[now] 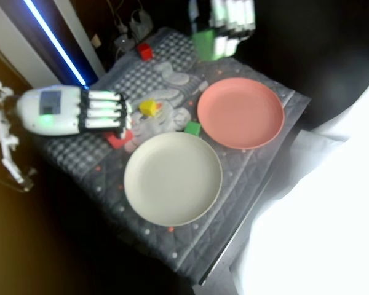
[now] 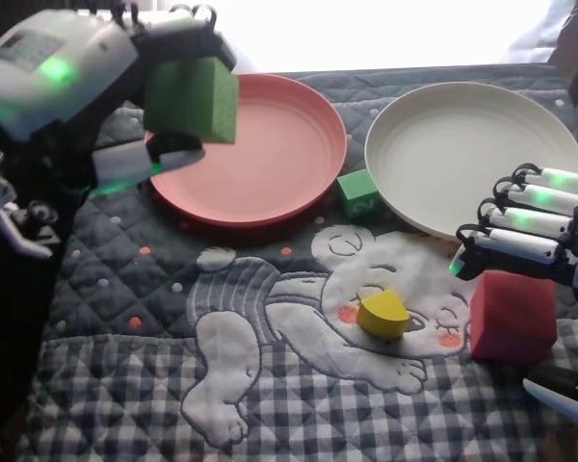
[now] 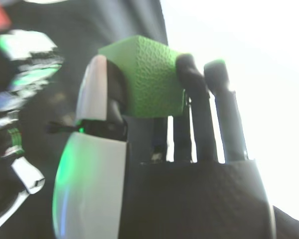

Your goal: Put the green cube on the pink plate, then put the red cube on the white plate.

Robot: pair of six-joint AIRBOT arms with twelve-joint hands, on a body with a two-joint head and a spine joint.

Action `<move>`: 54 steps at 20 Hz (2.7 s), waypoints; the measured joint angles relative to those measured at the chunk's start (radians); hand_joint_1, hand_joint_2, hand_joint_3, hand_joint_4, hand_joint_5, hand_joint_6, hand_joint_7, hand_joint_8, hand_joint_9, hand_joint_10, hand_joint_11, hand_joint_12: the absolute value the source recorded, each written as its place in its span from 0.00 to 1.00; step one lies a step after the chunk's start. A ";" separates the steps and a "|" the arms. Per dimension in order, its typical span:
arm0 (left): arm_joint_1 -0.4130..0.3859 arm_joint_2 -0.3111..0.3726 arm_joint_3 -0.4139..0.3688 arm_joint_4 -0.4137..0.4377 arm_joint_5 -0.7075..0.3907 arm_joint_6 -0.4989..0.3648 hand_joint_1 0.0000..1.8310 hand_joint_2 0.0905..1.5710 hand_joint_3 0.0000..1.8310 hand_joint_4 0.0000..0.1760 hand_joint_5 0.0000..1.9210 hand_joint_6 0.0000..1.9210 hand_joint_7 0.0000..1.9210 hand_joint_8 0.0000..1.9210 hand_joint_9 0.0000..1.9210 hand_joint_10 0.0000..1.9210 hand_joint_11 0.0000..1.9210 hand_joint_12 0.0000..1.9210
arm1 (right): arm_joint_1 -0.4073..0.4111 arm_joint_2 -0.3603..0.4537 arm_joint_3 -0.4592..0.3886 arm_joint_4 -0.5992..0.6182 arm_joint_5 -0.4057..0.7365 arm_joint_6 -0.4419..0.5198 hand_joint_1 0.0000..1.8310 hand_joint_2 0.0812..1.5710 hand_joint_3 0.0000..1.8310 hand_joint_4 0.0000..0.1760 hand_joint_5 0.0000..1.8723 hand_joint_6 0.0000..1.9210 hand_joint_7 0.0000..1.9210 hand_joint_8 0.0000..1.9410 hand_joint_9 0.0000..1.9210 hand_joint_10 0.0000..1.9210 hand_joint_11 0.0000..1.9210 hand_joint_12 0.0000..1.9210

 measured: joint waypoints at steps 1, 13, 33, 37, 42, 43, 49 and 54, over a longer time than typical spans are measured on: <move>-0.033 -0.023 0.019 -0.009 0.037 -0.001 0.72 0.77 0.00 0.00 0.34 0.69 0.41 0.70 0.36 0.80 0.23 0.88 | 0.000 -0.002 0.002 0.000 0.000 0.000 0.35 0.39 0.45 0.00 0.07 0.54 0.08 0.59 0.00 0.66 0.00 0.81; -0.136 -0.245 0.291 -0.156 0.385 0.001 0.63 0.76 0.00 0.00 0.39 0.66 0.43 0.70 0.33 0.67 0.22 0.92 | 0.000 -0.014 0.013 0.000 -0.002 0.000 0.35 0.40 0.44 0.00 0.09 0.53 0.09 0.57 0.00 0.64 0.00 0.83; -0.001 -0.137 0.106 -0.269 0.160 0.002 0.01 0.72 0.00 0.97 0.00 0.00 0.00 0.00 0.01 0.00 0.00 0.33 | 0.020 -0.028 0.037 0.002 -0.005 0.000 0.44 0.29 0.45 0.00 0.05 0.37 0.08 0.36 0.00 0.51 0.00 0.65; 0.053 -0.104 0.047 -0.210 0.011 0.001 0.00 0.75 0.00 0.72 0.00 0.00 0.05 0.01 0.06 0.02 0.00 0.41 | 0.018 -0.043 0.039 -0.004 0.004 0.000 0.44 0.23 0.49 0.00 0.08 0.39 0.10 0.37 0.03 0.56 0.00 0.85; 0.097 -0.080 0.011 -0.207 -0.079 0.002 0.00 0.76 0.00 0.53 0.04 0.00 0.10 0.01 0.08 0.02 0.00 0.24 | 0.019 -0.073 0.063 0.000 0.059 0.000 0.44 0.23 0.47 0.00 0.08 0.45 0.13 0.44 0.05 0.63 0.00 0.92; 0.101 -0.080 0.007 -0.212 -0.094 0.000 0.00 0.76 0.00 0.48 0.04 0.00 0.11 0.00 0.09 0.02 0.00 0.27 | 0.019 -0.078 0.064 0.000 0.068 0.000 0.46 0.25 0.46 0.00 0.07 0.44 0.10 0.45 0.02 0.64 0.00 0.93; 0.119 -0.080 0.003 -0.208 -0.119 0.001 0.01 0.80 0.00 0.39 0.05 0.00 0.08 0.00 0.09 0.01 0.00 0.33 | 0.019 -0.107 0.085 0.003 0.101 0.005 0.61 0.54 0.22 0.00 0.25 0.42 0.24 0.43 0.13 0.64 0.02 0.96; 0.141 -0.080 0.001 -0.225 -0.134 0.001 0.04 0.82 0.00 0.32 0.05 0.00 0.07 0.00 0.08 0.00 0.00 0.42 | 0.038 -0.114 0.090 0.004 0.079 0.008 0.73 0.77 0.01 0.00 0.44 0.65 0.37 0.73 0.34 0.83 0.28 1.00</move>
